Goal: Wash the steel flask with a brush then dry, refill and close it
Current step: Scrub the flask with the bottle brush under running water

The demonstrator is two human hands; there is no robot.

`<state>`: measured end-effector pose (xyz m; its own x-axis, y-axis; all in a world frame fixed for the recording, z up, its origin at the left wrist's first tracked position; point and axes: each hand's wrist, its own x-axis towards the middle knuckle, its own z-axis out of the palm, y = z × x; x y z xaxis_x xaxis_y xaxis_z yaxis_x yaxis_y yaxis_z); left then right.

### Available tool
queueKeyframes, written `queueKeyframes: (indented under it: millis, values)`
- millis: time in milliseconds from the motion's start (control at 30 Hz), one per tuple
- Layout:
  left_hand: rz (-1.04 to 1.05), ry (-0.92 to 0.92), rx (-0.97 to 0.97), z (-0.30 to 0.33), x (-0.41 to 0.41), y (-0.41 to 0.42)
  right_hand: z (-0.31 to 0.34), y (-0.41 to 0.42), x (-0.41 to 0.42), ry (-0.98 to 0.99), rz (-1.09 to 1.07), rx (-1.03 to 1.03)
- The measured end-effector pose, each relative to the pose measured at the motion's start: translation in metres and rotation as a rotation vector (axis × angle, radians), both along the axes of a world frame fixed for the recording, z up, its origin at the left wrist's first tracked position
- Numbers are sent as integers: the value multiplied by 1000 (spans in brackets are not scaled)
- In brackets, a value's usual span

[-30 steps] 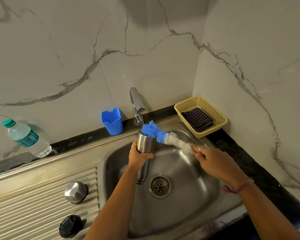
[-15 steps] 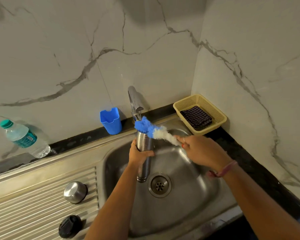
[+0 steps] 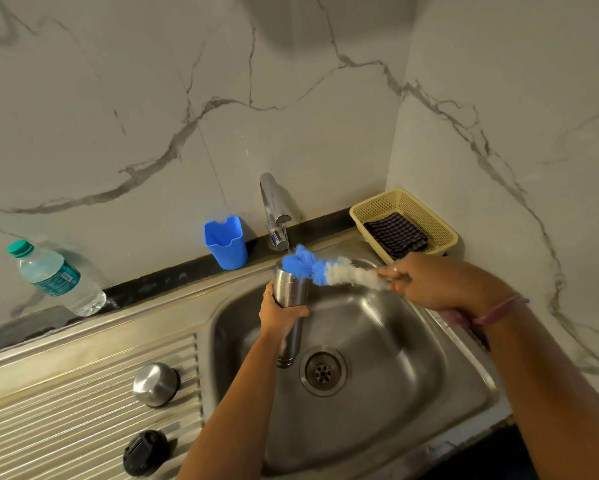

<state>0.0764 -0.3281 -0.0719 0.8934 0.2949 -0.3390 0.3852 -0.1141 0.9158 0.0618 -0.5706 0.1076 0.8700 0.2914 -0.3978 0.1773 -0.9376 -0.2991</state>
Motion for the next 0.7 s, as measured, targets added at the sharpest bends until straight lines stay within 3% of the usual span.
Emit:
queueKeyframes:
  millis: [200,367,600,700]
  values:
    - [-8,-13,2,5,7,-3,-15,31,-2,-147,-19,49]
    - [16,7,-7,0,5,0,6,9,-8,-36,12,10]
    - [2,-11,-30,1,7,-8,-15,44,-7,-208,-15,-3]
    - [60,-10,-136,5,7,-6,-16,28,-17,-180,-23,66]
